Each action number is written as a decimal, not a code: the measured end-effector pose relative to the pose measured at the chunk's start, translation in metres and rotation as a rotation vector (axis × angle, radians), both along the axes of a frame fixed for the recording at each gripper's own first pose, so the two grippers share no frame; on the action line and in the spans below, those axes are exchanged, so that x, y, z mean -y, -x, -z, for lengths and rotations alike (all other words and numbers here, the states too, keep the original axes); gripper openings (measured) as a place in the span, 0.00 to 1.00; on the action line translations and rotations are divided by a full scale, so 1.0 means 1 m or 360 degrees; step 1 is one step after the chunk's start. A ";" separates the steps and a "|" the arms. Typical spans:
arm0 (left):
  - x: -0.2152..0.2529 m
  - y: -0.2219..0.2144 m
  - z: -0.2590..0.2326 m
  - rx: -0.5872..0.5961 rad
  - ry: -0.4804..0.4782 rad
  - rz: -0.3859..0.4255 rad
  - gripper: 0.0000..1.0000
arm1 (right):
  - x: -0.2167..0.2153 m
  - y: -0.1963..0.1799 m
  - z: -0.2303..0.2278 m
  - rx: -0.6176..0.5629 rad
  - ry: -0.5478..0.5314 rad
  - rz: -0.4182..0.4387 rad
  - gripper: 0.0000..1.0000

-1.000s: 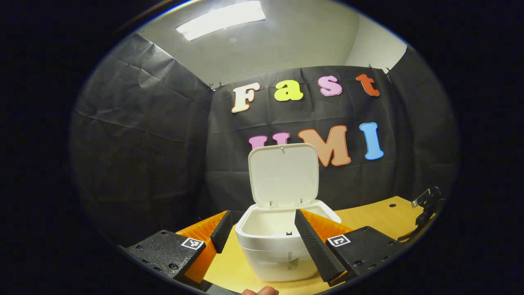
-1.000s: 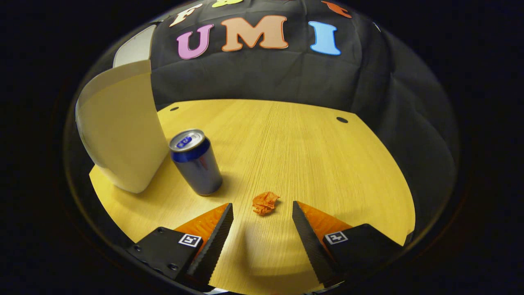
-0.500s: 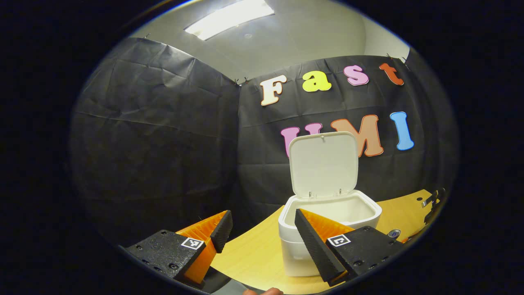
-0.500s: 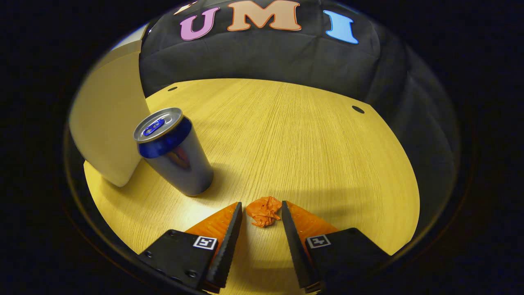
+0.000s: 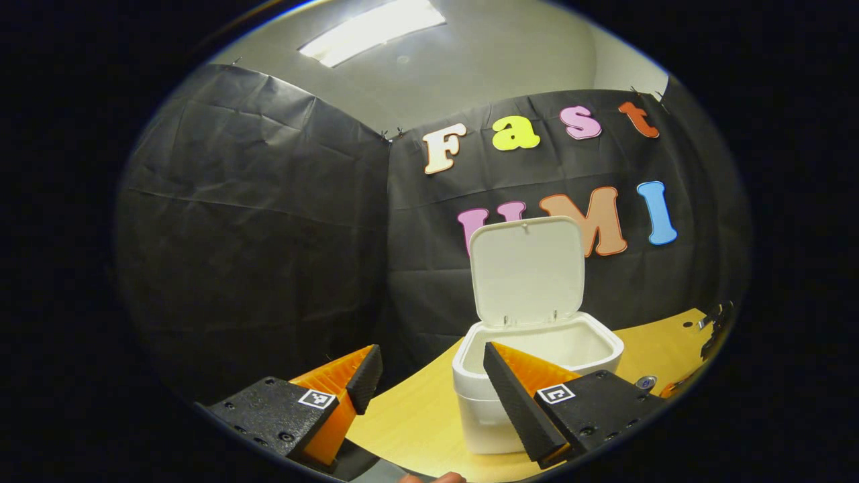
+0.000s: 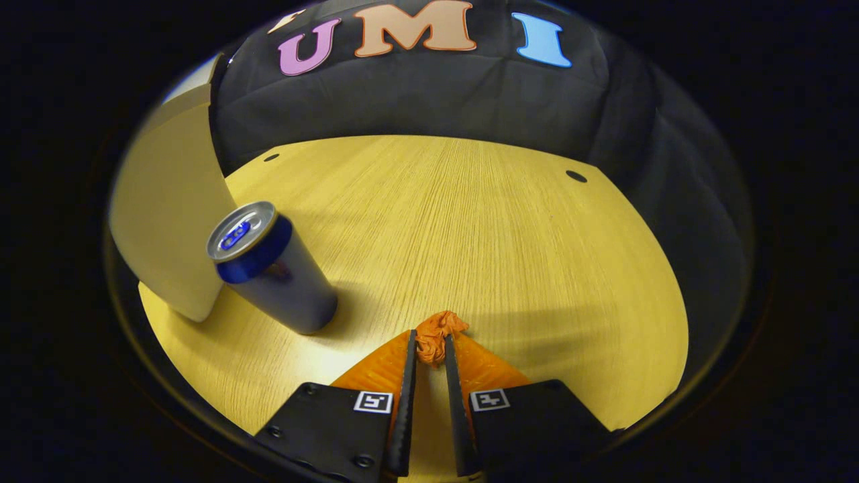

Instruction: Press the lid of the desktop garbage bin to open it, pick up the crumpled paper on the desktop and throw it into the bin, then pick up the pop can on the desktop and drop it into the bin, and finally close the garbage bin lid.

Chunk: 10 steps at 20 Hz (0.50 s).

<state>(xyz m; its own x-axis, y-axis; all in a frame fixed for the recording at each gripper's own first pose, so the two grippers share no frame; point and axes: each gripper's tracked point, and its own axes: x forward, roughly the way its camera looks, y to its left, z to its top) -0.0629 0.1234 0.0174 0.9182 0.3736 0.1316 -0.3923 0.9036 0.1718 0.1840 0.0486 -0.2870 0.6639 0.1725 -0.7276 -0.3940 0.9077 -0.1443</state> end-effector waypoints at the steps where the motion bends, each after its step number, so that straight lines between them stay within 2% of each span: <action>1: 0.002 -0.002 -0.002 0.0001 -0.0001 0.0015 0.93 | -0.002 -0.001 -0.014 0.0046 -0.0011 -0.0020 0.28; 3: 0.005 -0.003 0.000 -0.0003 -0.0006 0.0044 0.93 | -0.014 -0.002 -0.066 0.0169 -0.0079 -0.0093 0.26; 5: 0.009 -0.005 0.001 -0.0007 -0.0001 0.0077 0.93 | -0.042 0.008 -0.126 0.0322 -0.0158 -0.0228 0.28; 8: 0.016 -0.006 0.003 -0.0006 0.0035 0.0139 0.93 | -0.085 0.041 -0.218 0.0554 -0.0283 -0.0466 0.28; 10: 0.015 -0.006 0.007 -0.0023 0.0069 0.0159 0.93 | -0.100 0.063 -0.263 0.0680 -0.0397 -0.0623 0.28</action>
